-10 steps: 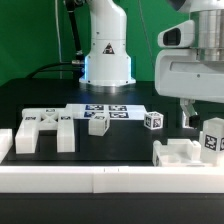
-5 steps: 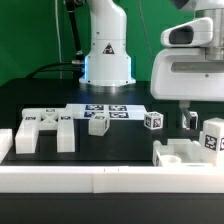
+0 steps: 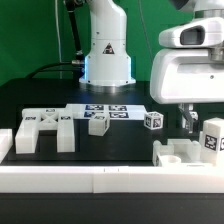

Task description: Assemble chair

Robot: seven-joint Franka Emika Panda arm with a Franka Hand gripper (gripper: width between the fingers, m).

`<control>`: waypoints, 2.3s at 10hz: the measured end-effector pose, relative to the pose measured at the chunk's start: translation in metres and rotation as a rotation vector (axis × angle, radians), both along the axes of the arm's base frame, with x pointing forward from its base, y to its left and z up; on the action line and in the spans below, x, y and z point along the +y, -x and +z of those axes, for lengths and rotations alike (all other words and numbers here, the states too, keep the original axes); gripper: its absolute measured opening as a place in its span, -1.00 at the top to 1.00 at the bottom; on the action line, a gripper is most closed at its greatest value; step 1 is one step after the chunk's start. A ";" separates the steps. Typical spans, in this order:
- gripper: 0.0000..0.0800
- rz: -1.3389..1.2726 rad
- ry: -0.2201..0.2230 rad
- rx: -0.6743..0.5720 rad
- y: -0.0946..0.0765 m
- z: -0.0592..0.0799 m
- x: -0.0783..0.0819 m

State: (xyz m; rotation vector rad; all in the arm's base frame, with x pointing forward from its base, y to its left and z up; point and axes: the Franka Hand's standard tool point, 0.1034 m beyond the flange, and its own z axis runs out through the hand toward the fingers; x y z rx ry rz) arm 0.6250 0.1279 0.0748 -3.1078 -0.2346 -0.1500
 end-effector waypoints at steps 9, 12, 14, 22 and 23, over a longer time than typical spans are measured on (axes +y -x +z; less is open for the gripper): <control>0.27 0.117 0.016 -0.003 0.000 0.000 -0.003; 0.27 -0.144 -0.010 0.004 0.000 -0.001 -0.002; 0.27 -0.358 -0.030 0.010 0.000 0.000 0.000; 0.15 -1.144 -0.126 0.047 0.000 -0.001 0.001; 0.15 -1.093 -0.121 0.046 0.000 -0.001 0.001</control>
Offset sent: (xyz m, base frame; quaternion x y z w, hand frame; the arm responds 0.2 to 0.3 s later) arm 0.0004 0.0026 0.0019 0.0018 -0.0042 -0.1234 0.9923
